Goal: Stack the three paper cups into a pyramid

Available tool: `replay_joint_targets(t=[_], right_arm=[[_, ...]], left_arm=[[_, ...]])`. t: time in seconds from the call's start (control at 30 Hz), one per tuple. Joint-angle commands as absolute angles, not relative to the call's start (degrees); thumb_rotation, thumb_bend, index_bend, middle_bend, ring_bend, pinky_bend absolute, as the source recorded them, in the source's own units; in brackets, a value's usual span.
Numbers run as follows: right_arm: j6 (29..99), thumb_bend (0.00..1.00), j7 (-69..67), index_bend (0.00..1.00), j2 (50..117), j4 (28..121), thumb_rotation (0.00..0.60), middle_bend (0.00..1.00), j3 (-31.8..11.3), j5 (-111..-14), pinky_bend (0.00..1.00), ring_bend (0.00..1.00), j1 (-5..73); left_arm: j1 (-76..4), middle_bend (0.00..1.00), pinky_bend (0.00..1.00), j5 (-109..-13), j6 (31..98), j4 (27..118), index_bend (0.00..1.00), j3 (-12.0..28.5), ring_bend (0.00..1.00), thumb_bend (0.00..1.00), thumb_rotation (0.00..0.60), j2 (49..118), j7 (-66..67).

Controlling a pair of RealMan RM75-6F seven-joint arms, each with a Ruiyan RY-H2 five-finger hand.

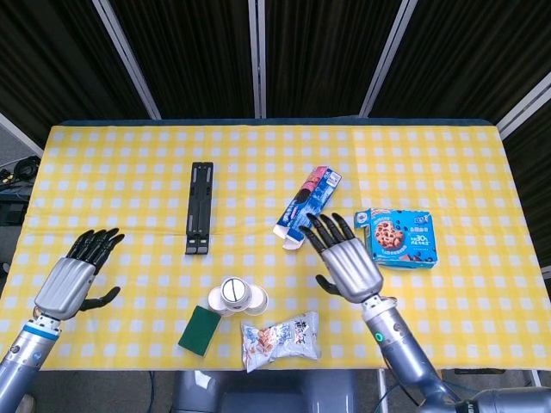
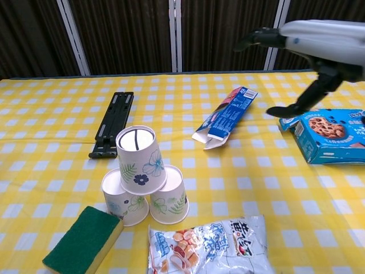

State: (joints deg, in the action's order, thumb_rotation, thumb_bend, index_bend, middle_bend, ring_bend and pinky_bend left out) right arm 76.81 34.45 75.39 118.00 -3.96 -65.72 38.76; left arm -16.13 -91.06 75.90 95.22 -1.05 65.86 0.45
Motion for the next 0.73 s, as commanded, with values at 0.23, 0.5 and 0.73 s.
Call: replay_joint_targets(t=[0.23, 0.5, 0.73], right_arm=[[85.7, 0.15, 10.4, 0.02, 70.6, 97.4, 0.600, 0.00, 3.5, -77.4, 0.00, 0.00, 23.5], [89.3, 0.15, 1.0, 0.00, 72.6, 86.4, 0.600, 0.00, 5.1, -80.2, 0.00, 0.00, 16.9], [90.4, 0.15, -2.9, 0.00, 73.9, 81.3, 0.600, 0.00, 4.4, -82.6, 0.00, 0.00, 14.4]], left_arm=[[-15.1, 0.00, 0.00, -91.5, 77.5, 94.2, 0.00, -1.3, 0.00, 0.27, 0.600, 67.6, 1.8], [-13.3, 0.00, 0.00, -91.3, 80.6, 90.7, 0.00, -0.9, 0.00, 0.20, 0.600, 70.1, 2.3], [-12.5, 0.00, 0.00, -90.6, 81.8, 88.7, 0.00, -0.3, 0.00, 0.19, 0.600, 71.5, 2.1]])
